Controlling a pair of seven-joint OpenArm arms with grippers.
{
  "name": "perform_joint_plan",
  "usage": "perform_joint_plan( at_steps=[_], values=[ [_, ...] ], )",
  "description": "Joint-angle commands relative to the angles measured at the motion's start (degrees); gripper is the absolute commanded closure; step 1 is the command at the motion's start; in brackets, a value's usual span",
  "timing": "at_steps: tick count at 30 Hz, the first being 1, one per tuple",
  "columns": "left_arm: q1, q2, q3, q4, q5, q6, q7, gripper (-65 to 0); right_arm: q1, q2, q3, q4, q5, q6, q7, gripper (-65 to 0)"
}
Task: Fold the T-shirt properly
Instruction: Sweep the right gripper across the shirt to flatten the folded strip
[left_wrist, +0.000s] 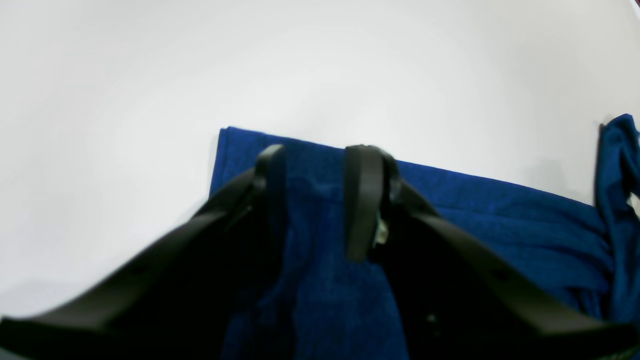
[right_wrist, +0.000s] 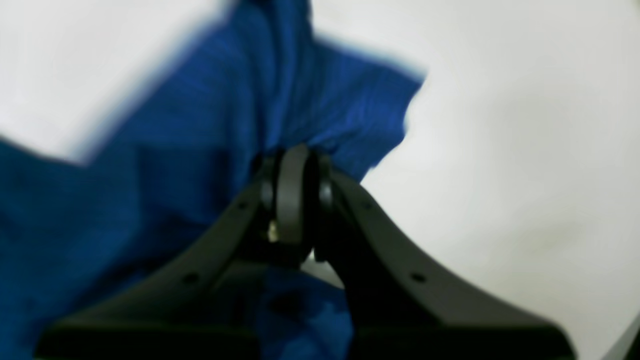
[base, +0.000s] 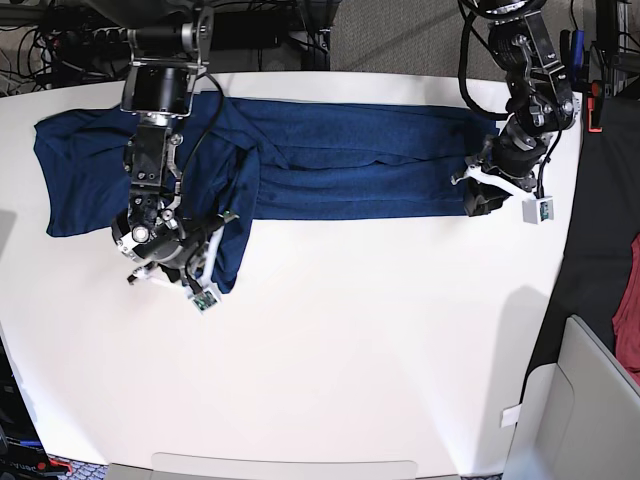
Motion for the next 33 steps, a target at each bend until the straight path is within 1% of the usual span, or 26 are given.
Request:
perform_joint_plan(
  at_steps=[1,5,9,11,12,15,18,22,29,33],
  values=[
    [-0.6,-0.5,-0.1,1.1,-0.8,-0.4,-1.0,-19.4,1.3,-0.5,-1.4,3.2,2.1,0.0,-1.0,-0.4],
    [-0.6,-0.5,-0.1,1.1,-0.8,-0.4,-1.0,-19.4,1.1,-1.1,-9.5,11.5,8.0,0.0,-6.3,-0.4],
    [-0.6,-0.5,-0.1,1.1,-0.8,-0.4,-1.0,-19.3,-0.7,-3.3,-16.5,18.2,7.9,0.0,-7.7,-0.4],
    [-0.4,-0.5,-0.2,1.1,-0.8,-0.4,-1.0,-19.3,-1.2,-4.0,-19.8,19.8,8.0,0.0,-8.1,-0.4],
    [0.0,-0.6,-0.2,1.1,-0.8,-0.4,-1.1,-19.3,-1.3,-4.8,-21.9,20.5,8.0,0.0,-8.6,-0.4],
    [0.1,-0.5,-2.4,1.1,-0.8,-0.4,-1.1,-19.3,-1.4,-6.3,-27.4,22.3,8.0,0.0,-9.9,-0.4],
    [0.1,-0.4,-3.8,1.1,-0.8,-0.4,-1.1,-19.3,-0.9,-7.1,-32.0,23.6,7.3,0.0,-10.1,-0.4],
    [0.2,-0.4,-5.9,1.1,-0.8,-0.4,-1.1,-19.3,0.1,-7.2,-36.9,24.5,6.1,0.0,-10.1,-0.4],
    [1.7,-0.4,-11.1,1.1,-0.8,-0.4,-1.1,-19.3,1.0,-7.2,-44.1,24.5,6.4,0.0,-9.7,-0.4],
    [1.8,-0.4,-12.4,1.1,-0.8,-0.4,-1.1,-19.3,1.8,-7.2,-48.0,24.5,6.4,0.0,-9.7,-0.4]
  ],
)
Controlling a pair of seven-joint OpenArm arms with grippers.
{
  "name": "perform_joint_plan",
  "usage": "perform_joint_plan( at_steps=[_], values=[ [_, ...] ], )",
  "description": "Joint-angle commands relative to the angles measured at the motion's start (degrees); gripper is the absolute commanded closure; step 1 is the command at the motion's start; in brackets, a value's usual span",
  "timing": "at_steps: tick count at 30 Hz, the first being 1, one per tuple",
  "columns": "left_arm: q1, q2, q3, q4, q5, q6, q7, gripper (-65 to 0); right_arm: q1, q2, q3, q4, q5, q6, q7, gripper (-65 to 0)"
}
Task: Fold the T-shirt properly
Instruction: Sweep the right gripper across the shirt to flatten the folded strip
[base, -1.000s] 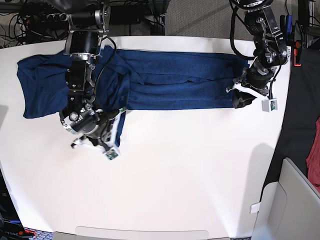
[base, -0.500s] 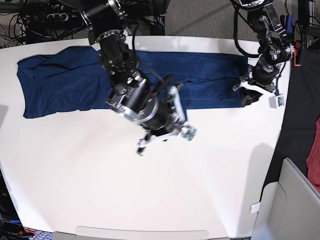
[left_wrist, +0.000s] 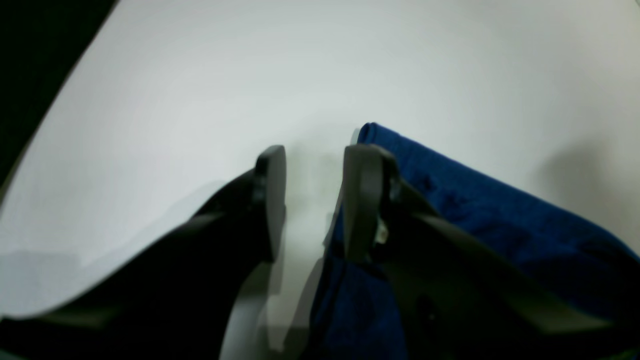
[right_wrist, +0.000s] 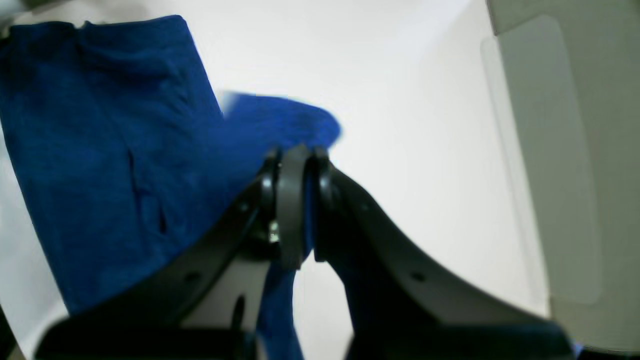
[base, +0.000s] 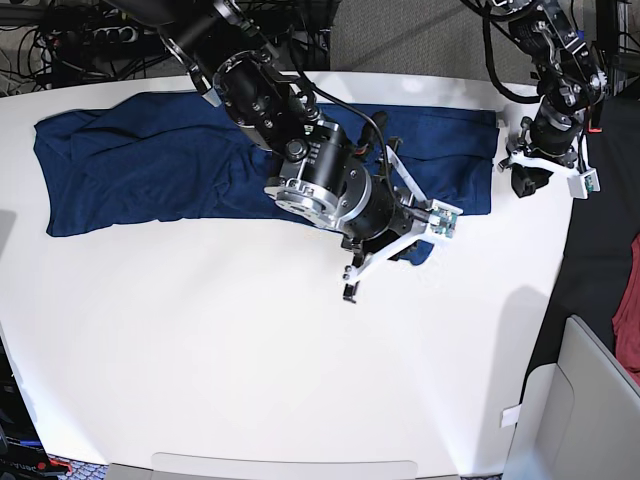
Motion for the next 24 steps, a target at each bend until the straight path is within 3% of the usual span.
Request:
perform_joint_plan(
  at_steps=[1,9,16,22,24],
  values=[
    [-0.1,-0.6,-0.3,1.0,-0.8,-0.3,-0.9,-19.3,1.3,-1.0,-1.3,1.0,0.7,-0.1,1.0,-0.4],
    [0.6,0.6,-0.5,1.1,-0.9,-0.3,-0.9,-19.4,3.0,-1.0,-3.2,-1.0,0.9,-0.1,2.6,-0.4],
    [0.8,1.7,-1.6,3.2,-0.9,-0.3,-0.8,-19.4,3.9,-1.0,-3.3,-6.2,5.1,-0.1,2.7,-1.2],
    [1.8,1.8,-1.6,4.7,-0.9,-0.3,-0.8,-19.5,5.0,-1.0,-4.4,-9.2,5.1,-0.1,4.4,-20.9],
    [1.9,1.8,-1.6,4.8,-0.9,-0.3,-0.8,-19.5,5.0,-1.0,-4.6,-9.2,5.1,-0.1,4.3,-24.8]
  ],
)
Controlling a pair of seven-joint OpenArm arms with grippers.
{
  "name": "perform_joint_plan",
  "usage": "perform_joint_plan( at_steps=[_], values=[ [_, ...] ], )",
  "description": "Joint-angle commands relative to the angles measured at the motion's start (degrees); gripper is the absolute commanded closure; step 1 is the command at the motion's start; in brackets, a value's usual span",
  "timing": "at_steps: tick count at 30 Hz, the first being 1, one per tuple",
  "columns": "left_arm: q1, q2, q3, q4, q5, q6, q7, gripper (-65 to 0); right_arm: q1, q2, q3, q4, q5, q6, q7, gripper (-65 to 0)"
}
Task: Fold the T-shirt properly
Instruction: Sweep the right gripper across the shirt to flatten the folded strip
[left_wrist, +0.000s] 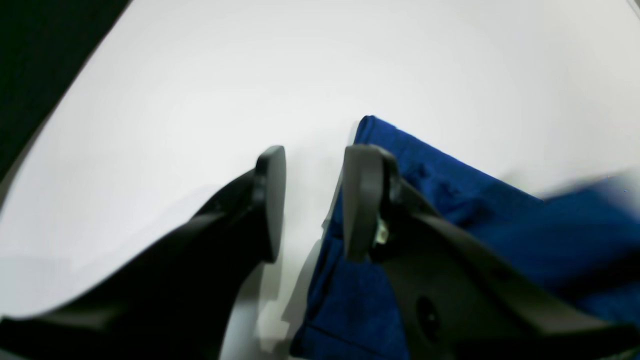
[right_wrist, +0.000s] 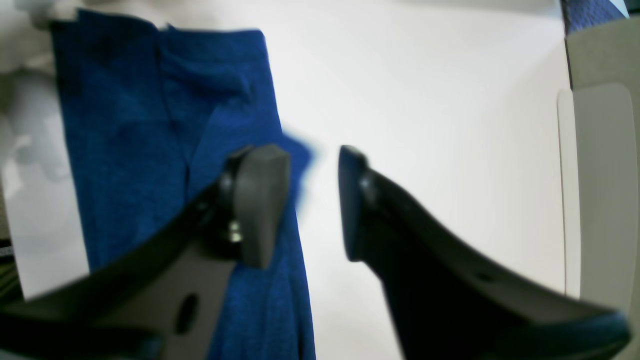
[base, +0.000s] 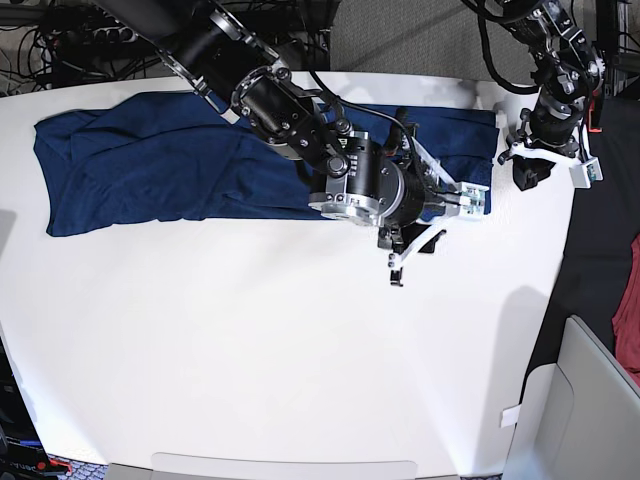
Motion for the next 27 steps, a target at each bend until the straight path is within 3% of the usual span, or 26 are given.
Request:
perform_joint_plan(
  at_steps=[1,7,13,20,27],
  values=[
    [-0.3,-0.5,-0.1,1.2,-0.7,-0.4,-1.0,-19.5,1.4,-0.9,-0.3,0.9,0.0,-0.1,0.9,-24.8],
    [-0.3,-0.5,-0.1,1.2,-0.7,-0.4,-0.7,-19.5,1.6,-0.9,1.4,2.0,-2.4,-0.1,1.0,-24.8],
    [0.5,-0.5,0.4,1.2,-0.7,-0.4,0.8,-20.6,1.5,-0.3,15.7,5.5,-10.7,-0.1,1.3,-24.8],
    [0.5,-0.9,0.0,3.7,-0.8,-0.5,12.0,-31.9,-3.3,10.0,31.9,9.7,-12.7,-0.1,1.3,-24.8],
    [-1.0,-3.7,0.2,4.8,-5.9,-2.3,16.9,-32.5,-11.0,16.3,37.6,15.4,-12.7,-0.1,1.3,-24.8]
  ],
)
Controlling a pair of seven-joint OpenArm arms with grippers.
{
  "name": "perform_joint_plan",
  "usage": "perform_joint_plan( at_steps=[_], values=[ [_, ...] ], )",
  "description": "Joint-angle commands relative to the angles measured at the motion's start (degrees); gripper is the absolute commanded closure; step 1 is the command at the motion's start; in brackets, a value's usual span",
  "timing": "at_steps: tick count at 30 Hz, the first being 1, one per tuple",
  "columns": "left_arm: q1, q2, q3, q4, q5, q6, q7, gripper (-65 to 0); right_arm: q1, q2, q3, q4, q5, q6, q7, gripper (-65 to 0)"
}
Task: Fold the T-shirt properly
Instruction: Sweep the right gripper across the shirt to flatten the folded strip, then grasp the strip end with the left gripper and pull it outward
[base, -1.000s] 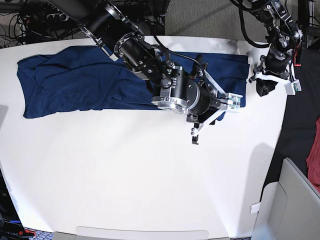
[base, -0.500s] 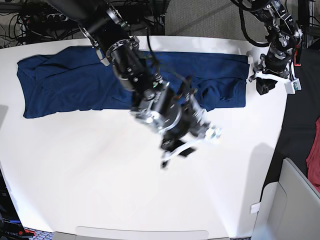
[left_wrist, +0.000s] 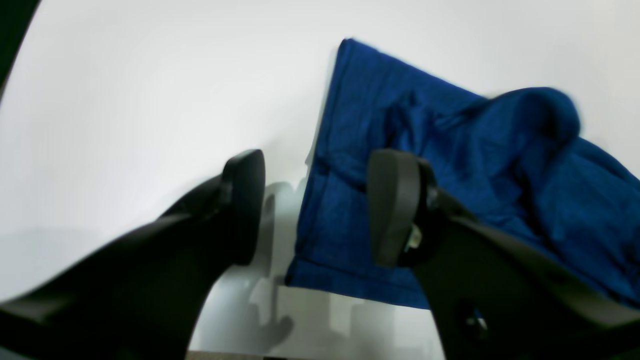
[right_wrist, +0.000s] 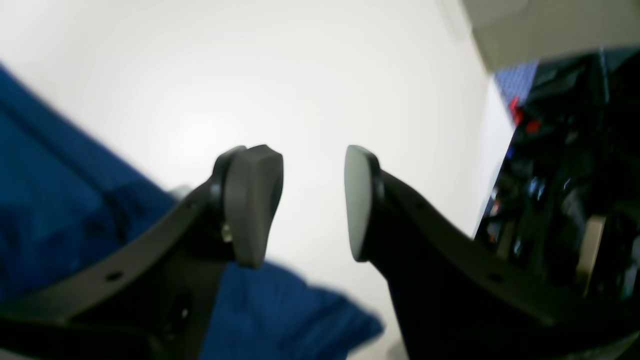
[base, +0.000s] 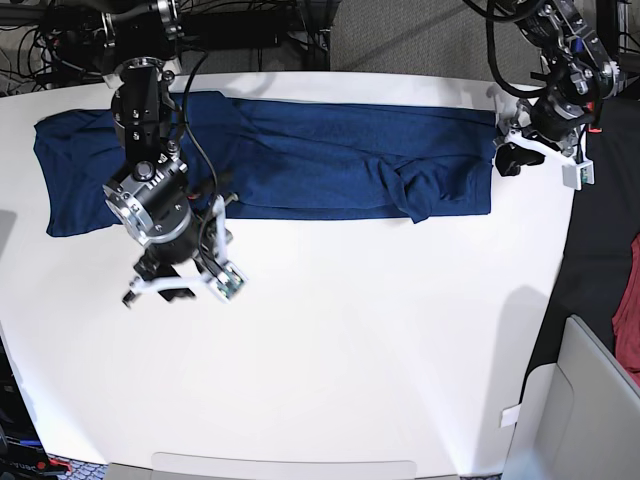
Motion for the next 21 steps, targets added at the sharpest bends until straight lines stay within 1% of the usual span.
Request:
perform_joint_plan(
  at_steps=[1,3,6,9,11,15,18,21],
  values=[
    [-1.6,-0.6,0.0,0.7,-1.4,-0.3,0.1,-32.5,-0.3,0.8,1.4,0.8,-0.2,-0.2,0.3,-24.8],
    [-2.3,-0.8,-0.3,-0.3,-1.4,-0.3,0.1,-32.5,-2.1,1.2,3.6,0.9,1.5,-0.2,0.3,-24.8],
    [-2.6,-2.4,0.2,-2.2,-1.3,-0.3,0.2,-32.5,-4.3,1.2,7.8,0.9,5.4,-0.2,1.5,-24.8],
    [-3.8,-2.7,0.2,-5.3,-1.3,-0.3,0.3,-32.5,-5.8,1.3,12.8,0.9,8.0,-0.2,2.3,-24.7],
    [-4.2,-4.2,0.2,-6.9,-1.5,-0.4,0.8,-32.5,-6.1,1.3,15.7,0.9,9.4,-0.2,2.2,-24.7],
    [-4.4,-5.6,0.2,-8.7,-2.5,-0.9,4.0,-32.5,-6.6,3.4,20.5,0.7,12.2,-0.2,2.1,-24.7],
    [-5.0,-6.7,0.2,-9.6,-6.3,-3.3,5.0,-32.5,-7.0,4.3,22.6,0.7,12.5,-0.2,2.1,-24.7],
    [-5.0,-7.4,0.2,-12.3,-8.4,-5.7,6.1,-32.5,-7.5,4.3,24.2,0.7,12.5,-0.2,2.1,-24.7]
  ],
)
